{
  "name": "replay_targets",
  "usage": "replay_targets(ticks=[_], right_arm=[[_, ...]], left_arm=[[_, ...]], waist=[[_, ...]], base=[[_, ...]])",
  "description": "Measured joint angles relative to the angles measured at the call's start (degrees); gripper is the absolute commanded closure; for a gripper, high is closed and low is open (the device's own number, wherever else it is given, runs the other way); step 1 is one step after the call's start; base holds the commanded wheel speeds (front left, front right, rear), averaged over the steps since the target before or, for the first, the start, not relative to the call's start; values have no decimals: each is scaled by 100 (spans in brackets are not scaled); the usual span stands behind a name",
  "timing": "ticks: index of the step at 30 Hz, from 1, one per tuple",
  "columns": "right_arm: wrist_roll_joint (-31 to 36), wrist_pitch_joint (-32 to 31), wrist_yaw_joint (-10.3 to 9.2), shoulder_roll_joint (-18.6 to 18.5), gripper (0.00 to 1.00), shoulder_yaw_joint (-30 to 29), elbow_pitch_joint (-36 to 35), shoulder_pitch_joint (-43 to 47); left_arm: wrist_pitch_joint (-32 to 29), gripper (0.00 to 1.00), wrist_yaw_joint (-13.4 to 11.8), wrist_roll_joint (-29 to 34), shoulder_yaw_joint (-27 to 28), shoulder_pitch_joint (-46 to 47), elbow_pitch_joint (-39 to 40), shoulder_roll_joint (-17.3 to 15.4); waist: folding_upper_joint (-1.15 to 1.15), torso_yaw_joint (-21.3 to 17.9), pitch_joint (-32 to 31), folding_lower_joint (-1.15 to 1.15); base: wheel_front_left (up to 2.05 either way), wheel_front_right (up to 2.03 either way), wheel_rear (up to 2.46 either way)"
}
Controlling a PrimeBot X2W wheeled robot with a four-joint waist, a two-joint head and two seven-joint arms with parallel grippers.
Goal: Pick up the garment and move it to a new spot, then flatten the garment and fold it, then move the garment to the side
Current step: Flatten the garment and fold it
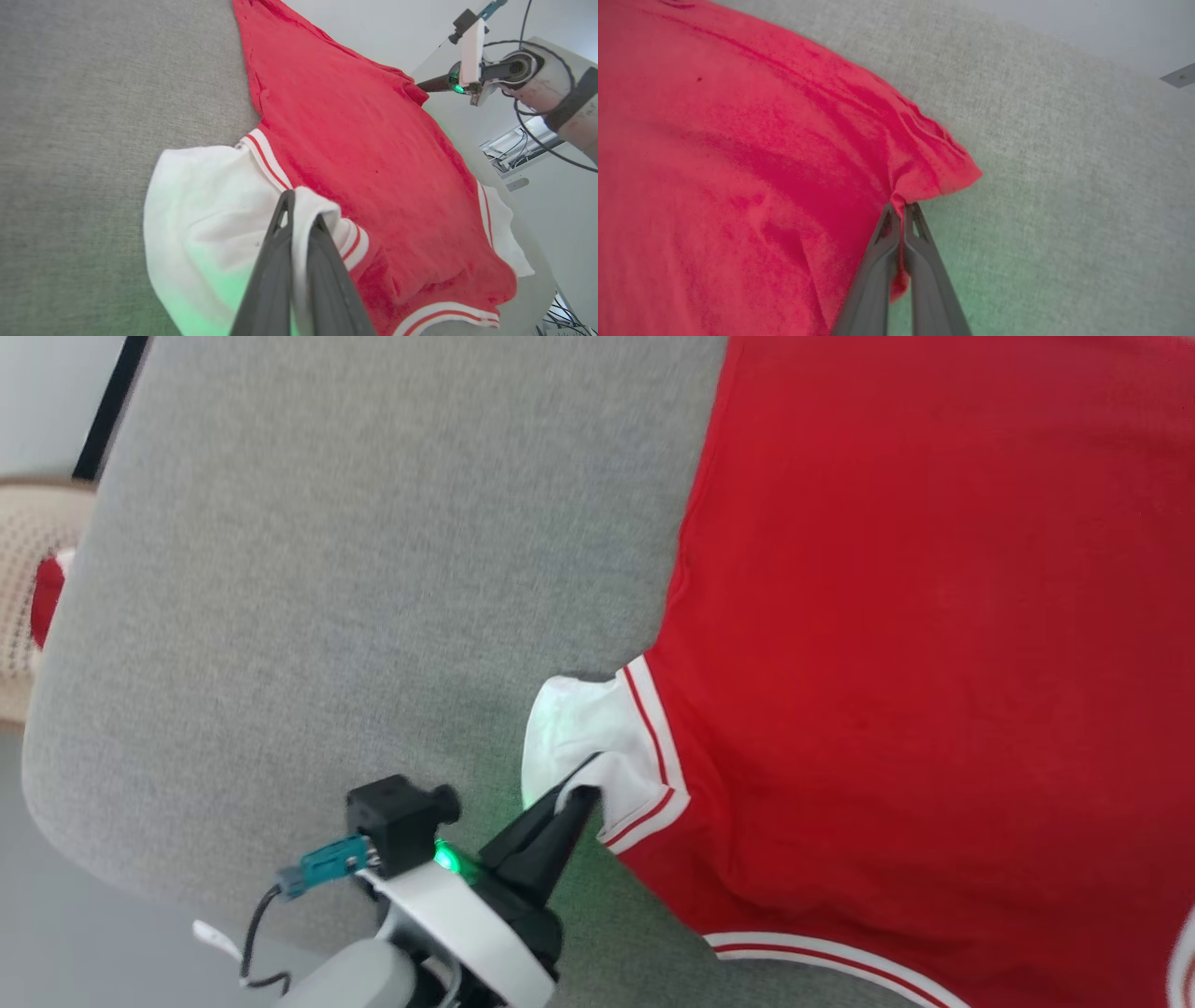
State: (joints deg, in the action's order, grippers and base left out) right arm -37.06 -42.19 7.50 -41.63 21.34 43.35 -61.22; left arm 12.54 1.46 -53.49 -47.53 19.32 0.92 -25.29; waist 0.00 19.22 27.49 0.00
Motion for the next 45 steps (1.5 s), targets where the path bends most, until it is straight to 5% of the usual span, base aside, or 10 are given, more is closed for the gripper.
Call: replay_targets(ticks=[7, 15, 19, 25, 30, 31, 32, 33, 41, 45], right_arm=[[-1040, 115, 0, -751, 100, 532, -1340, 1459], [-2002, 86, 0, -1530, 100, 404, -2887, 3574], [-2079, 399, 0, -1522, 100, 51, -3438, 4751], [-1808, 313, 0, -1036, 100, -268, -4350, 6462], [-1405, 16, 0, -572, 100, -565, -4925, 6882], [-1295, 19, 0, -477, 80, -692, -4987, 6884], [-1159, 34, 0, -397, 50, -832, -5045, 6882], [-985, 45, 0, -336, 0, -959, -5090, 6880], [-527, -388, 0, -328, 0, -2265, -5806, 6893], [-391, -400, 0, -400, 0, -2744, -6043, 6182]], left_arm=[[18, 100, -11, -279, 134, -368, -276, -188], [115, 100, 34, -613, 401, -730, -503, -344], [159, 100, 81, -648, 495, -851, -670, -382], [183, 100, 138, -739, 635, -933, -804, -415], [186, 100, 159, -795, 693, -1007, -887, -458], [182, 100, 165, -797, 693, -1006, -894, -466], [177, 100, 165, -798, 689, -1005, -898, -467], [167, 100, 166, -799, 684, -1005, -906, -467], [183, 100, 207, -782, 703, -1004, -869, -383], [202, 100, 219, -678, 681, -942, -820, -211]], waist=[[0, -299, -648, 0], [0, -817, -1219, 0], [0, -1061, -1403, 0], [0, -1330, -1578, 0], [0, -1498, -1685, 0], [0, -1518, -1705, 0], [0, -1532, -1720, 0], [0, -1541, -1732, 0], [0, -1426, -1657, 0], [0, -1312, -1492, 0]], base=[[0, 0, 0], [0, 0, 0], [0, 0, 0], [0, 0, 0], [0, 0, 0], [0, 0, 0], [0, 0, 0], [0, 0, 0], [0, 0, 0], [0, 0, 0]])
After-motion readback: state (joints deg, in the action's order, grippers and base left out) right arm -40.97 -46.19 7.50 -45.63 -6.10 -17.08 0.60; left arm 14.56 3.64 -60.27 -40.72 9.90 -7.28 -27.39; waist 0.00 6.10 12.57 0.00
